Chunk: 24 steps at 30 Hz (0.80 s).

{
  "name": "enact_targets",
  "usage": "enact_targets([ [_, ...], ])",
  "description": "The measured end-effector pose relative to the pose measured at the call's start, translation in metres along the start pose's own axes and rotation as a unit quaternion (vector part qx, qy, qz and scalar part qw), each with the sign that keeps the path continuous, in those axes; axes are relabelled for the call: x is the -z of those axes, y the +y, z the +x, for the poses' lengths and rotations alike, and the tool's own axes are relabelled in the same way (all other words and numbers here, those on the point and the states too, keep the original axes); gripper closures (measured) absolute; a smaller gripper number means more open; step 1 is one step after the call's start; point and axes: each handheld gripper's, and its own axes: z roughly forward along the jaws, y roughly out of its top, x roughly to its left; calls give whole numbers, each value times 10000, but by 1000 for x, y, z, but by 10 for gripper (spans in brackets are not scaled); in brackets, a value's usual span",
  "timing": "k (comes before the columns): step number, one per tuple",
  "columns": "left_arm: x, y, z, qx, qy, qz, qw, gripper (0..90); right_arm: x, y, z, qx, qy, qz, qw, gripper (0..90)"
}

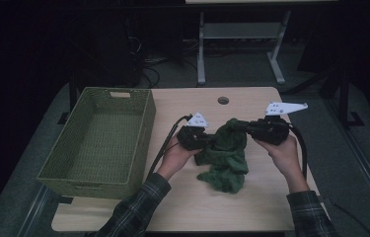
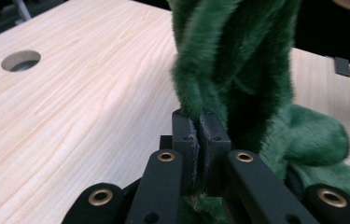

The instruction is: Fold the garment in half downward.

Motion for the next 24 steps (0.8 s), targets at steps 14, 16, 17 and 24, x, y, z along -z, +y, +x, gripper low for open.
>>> enact_targets([
  [14, 32, -29, -39, -233, -199, -28, 9995, 805, 23, -27, 56, 254, 460, 87, 9986, 863],
  [16, 35, -35, -42, -211, -223, -4, 9995, 785, 23, -35, 63, 301, 531, 159, 9980, 863],
  [17, 37, -38, -43, -222, -230, -1, 9995, 785, 23, -40, 67, 252, 592, 232, 9977, 864],
  [24, 46, -54, -47, -58, -236, 30, 9997, 723, 15, -77, 87, 133, 864, 693, 9938, 863],
])
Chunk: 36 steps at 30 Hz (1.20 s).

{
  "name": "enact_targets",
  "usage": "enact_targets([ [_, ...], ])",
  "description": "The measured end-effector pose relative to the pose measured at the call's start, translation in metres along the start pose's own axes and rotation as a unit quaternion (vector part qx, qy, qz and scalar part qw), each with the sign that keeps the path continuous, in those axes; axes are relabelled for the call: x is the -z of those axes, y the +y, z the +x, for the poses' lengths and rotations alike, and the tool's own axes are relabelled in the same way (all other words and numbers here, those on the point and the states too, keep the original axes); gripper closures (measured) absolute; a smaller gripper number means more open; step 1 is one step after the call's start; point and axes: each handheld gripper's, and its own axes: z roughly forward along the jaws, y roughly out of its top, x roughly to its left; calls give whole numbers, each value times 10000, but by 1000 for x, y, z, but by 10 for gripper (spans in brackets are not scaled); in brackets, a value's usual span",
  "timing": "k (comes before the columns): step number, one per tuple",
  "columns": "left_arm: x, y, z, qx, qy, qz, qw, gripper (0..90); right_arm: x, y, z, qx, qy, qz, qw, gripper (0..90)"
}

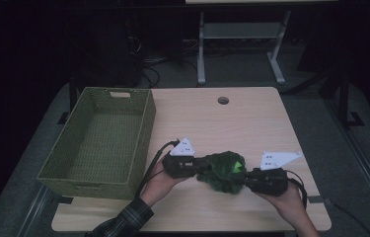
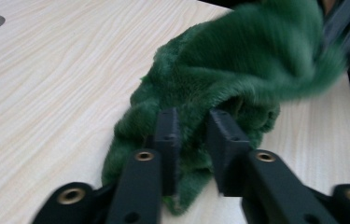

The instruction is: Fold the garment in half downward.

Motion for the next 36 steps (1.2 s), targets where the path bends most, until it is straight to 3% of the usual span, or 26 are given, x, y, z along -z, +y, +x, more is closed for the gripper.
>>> enact_targets([
  [6, 13, 10, -6, 16, -51, -282, 9996, 627, -16, -20, 3, -120, 98, 346, 9993, 863],
  [8, 13, 14, -8, 27, -111, -340, 9994, 608, -20, -23, 5, -76, 67, 481, 9988, 862],
  [9, 7, 14, -12, 90, -257, -337, 9991, 600, -23, -25, 6, -91, 49, 518, 9986, 862],
  [14, -12, 4, -19, 74, -308, -73, 9995, 604, -30, -31, 8, -59, -18, 717, 9974, 861],
  [15, -20, -4, -20, 43, -244, 147, 9996, 618, -34, -35, 8, -58, -42, 862, 9963, 861],
  [16, -20, -4, -20, 43, -244, 147, 9996, 628, -34, -35, 8, -58, -42, 862, 9963, 861],
  [17, -26, -13, -19, -44, -120, 459, 9989, 644, -38, -40, 7, -117, -44, 974, 9952, 860],
  [20, -35, -22, -16, -40, -134, 640, 9979, 659, -41, -45, 5, -126, -94, 1110, 9937, 842],
  [24, -38, -21, -13, -33, -108, 633, 9979, 681, -35, -43, 10, -86, -161, 980, 9950, 749],
  [26, -40, -21, -12, -123, -85, 671, 9976, 698, -26, -41, 12, -105, -214, 807, 9965, 708],
  [32, -42, -22, -11, -147, -60, 727, 9972, 718, 2, -38, 18, -77, -428, 427, 9981, 697],
  [33, -42, -22, -11, -165, -59, 733, 9972, 719, 14, -36, 14, -115, -647, 273, 9975, 700],
  [36, -42, -22, -12, -166, -69, 727, 9972, 720, 23, -34, 1, -271, -911, 213, 9952, 698],
])
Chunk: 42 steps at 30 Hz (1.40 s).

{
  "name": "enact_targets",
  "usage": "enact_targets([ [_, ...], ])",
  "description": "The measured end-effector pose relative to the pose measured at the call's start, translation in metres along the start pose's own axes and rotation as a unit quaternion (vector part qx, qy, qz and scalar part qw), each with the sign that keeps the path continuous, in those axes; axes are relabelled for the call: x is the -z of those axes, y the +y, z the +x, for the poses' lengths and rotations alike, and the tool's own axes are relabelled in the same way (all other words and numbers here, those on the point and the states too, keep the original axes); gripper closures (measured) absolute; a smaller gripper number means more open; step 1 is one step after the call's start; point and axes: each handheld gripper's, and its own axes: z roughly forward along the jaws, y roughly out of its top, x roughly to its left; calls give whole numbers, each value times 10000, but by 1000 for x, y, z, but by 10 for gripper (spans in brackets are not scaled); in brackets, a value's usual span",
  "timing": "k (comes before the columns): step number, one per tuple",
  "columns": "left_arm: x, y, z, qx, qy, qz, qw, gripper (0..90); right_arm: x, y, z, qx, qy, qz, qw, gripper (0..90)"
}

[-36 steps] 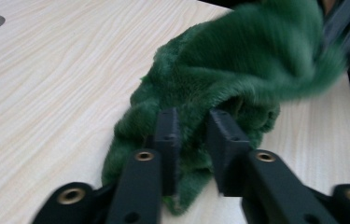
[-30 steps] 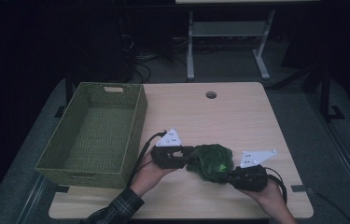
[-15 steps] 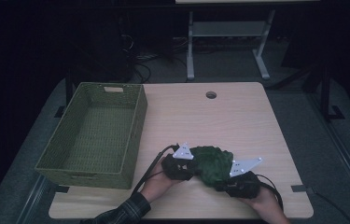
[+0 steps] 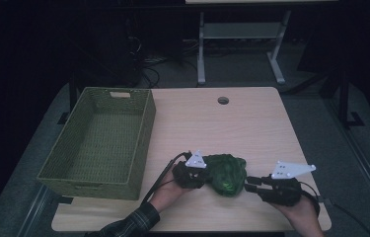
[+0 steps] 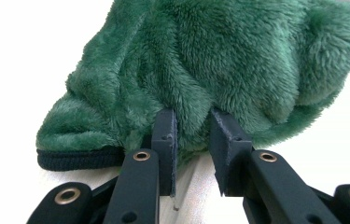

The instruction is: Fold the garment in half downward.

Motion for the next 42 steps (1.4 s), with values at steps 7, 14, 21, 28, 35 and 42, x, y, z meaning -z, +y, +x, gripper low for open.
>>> enact_targets([
  [7, 0, 0, 1, -17, -19, 6, 10000, 720, -12, 13, -26, -309, -204, -9, 9993, 665],
  [14, 0, 0, 0, -45, -45, 39, 10000, 724, -39, 14, -20, -252, -20, 446, 9987, 647],
  [21, 0, 0, 0, -42, -43, 61, 10000, 735, -35, 13, -15, -105, -101, 452, 9989, 872],
  [28, -9, -5, -1, -171, -1, 467, 9988, 770, -18, -3, -15, -218, -301, 499, 9981, 882],
  [35, 8, 4, 1, 8, -12, 25, 10000, 720, -14, -8, -19, -351, -271, 393, 9982, 880],
  [42, 28, 16, 5, 286, -408, -436, 9978, 551, -15, -4, -17, -307, -249, 308, 9987, 877],
])
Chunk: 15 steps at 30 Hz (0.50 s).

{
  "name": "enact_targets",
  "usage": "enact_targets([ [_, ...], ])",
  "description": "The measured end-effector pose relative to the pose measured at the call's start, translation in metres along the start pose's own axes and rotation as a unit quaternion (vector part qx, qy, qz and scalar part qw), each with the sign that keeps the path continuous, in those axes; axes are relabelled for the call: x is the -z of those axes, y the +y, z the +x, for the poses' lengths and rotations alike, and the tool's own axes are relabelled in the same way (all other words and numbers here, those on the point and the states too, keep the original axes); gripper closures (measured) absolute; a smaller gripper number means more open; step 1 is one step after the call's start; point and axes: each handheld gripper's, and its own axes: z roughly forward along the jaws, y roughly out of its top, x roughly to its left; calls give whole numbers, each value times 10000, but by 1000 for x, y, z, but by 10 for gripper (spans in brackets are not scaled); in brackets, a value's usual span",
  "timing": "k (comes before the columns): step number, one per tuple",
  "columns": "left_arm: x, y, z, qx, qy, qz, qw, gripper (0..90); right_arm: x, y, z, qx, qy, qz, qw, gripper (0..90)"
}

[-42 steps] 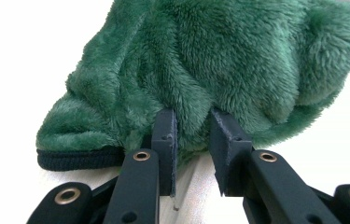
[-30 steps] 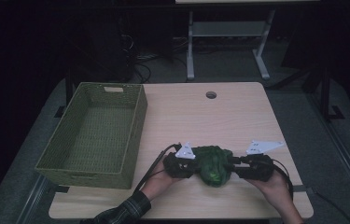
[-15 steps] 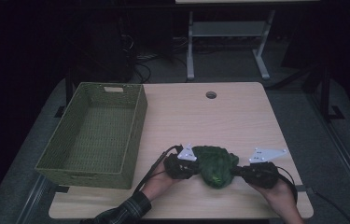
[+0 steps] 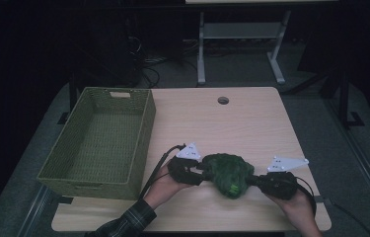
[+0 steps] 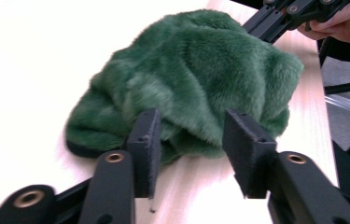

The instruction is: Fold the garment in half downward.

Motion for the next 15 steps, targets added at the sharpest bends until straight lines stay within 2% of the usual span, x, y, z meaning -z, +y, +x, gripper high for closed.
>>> enact_targets([
  [2, -11, -2, 2, 139, -54, 87, 9999, 531, 0, 2, 1, 6, 50, -57, 10000, 875],
  [4, -18, -4, 3, 149, -71, 131, 9998, 564, 0, 3, 3, 26, 112, -111, 9999, 874],
  [6, -19, -4, 3, 129, -84, 117, 9998, 722, 0, 4, 4, 52, 134, -140, 9998, 874],
  [7, -21, -3, 3, 54, -56, 158, 9998, 722, 0, 4, 5, 53, 152, -143, 9998, 871],
  [8, -21, -2, 3, 5, -33, 204, 9998, 856, 1, 5, 6, 75, 189, -184, 9996, 871],
  [9, -22, -1, 3, 16, -10, 259, 9997, 898, 3, 5, 8, 94, 201, -241, 9995, 871],
  [14, -15, -1, 5, -17, 175, 329, 9993, 900, 10, 5, 11, 112, 276, -368, 9989, 859],
  [15, -12, -2, 8, 47, 223, 290, 9993, 900, 13, 4, 14, 156, 322, -384, 9986, 845],
])
